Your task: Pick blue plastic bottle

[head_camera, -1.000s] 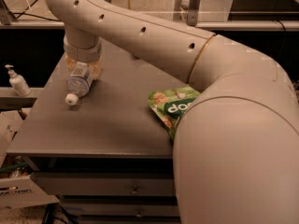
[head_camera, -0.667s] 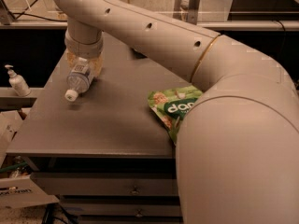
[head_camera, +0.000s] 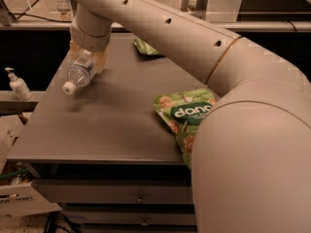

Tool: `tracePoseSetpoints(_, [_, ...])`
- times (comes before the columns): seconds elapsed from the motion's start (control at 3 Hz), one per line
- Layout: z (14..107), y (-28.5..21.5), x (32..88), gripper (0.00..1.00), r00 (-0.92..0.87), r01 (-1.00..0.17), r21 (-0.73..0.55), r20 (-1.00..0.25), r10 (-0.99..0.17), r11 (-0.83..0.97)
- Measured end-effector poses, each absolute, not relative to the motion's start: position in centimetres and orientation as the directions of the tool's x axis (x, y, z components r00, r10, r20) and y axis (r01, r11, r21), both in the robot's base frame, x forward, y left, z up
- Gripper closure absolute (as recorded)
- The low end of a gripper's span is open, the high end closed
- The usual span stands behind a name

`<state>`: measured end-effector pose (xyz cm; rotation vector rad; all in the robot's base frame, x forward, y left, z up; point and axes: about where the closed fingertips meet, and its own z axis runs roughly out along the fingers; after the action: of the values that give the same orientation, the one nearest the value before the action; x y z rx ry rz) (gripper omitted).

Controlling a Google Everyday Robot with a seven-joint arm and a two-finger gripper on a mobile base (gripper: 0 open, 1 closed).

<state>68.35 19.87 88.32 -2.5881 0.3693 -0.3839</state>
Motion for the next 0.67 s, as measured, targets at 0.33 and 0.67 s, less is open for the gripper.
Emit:
tracePoseSetpoints(0.33, [90.0, 19.6, 69.4, 1.0, 0.905, -0.236, -0.57, 0.166, -0.392, -0.787])
tracePoseSetpoints(0.67, [92.2, 18.1, 70.1, 1.0, 0.882, -0.274, -0.652, 0.124, -0.455, -0.707])
